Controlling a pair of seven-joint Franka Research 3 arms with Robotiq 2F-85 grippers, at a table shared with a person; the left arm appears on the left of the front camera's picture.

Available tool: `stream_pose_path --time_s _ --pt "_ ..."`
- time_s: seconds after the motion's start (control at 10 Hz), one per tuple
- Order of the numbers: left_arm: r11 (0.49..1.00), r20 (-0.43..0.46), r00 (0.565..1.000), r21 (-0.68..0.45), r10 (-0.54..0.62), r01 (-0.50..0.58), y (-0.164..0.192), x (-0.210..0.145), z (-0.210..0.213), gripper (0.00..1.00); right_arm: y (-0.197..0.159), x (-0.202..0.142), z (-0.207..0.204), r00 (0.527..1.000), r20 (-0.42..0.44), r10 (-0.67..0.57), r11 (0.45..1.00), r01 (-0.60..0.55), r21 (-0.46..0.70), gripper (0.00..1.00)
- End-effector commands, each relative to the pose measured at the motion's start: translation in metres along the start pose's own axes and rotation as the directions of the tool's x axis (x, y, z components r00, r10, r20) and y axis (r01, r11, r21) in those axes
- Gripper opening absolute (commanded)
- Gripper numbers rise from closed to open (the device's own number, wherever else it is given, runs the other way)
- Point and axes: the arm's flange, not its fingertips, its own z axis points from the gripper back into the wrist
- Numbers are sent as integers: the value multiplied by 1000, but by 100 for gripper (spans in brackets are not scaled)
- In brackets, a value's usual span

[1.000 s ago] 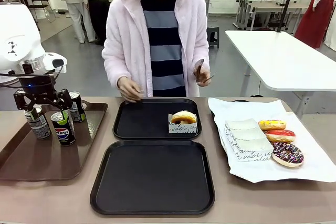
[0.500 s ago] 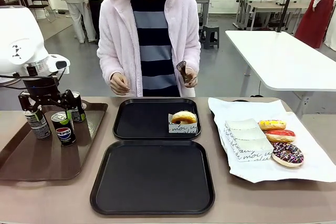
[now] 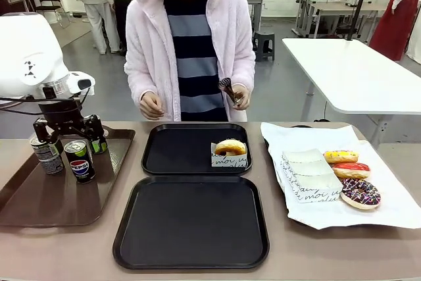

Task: Set up donuts and drinks on trays.
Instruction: Pick up one Pepsi coke and place it on the Flat Tray.

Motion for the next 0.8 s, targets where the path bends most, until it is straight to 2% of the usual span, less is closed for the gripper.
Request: stream_pose_path --time_s 0.0,0.3,0.4,0.5,0.6,0.7 --pt "1000 10 1000 -6 18 -18 -1 1 -6 100 0 2 0 1000 19 16 1000 -17 19 100" --pt "999 8 1000 17 29 -29 3 4 -16 100 0 2 0 1000 19 16 1000 -17 19 100" --pt "1000 9 1000 15 19 -19 4 5 -18 84 0 2 0 1000 19 16 1000 -17 19 100" --pt "1000 10 1000 11 13 -14 4 5 -18 51 0 2 0 1000 19 16 1000 -17 19 100" --pt "1000 10 1000 8 9 -9 4 5 -17 33 0 2 0 1000 19 16 1000 -17 19 100" --pt "1000 11 1000 9 8 -9 4 4 -16 0 0 2 0 1000 19 16 1000 -17 19 100"
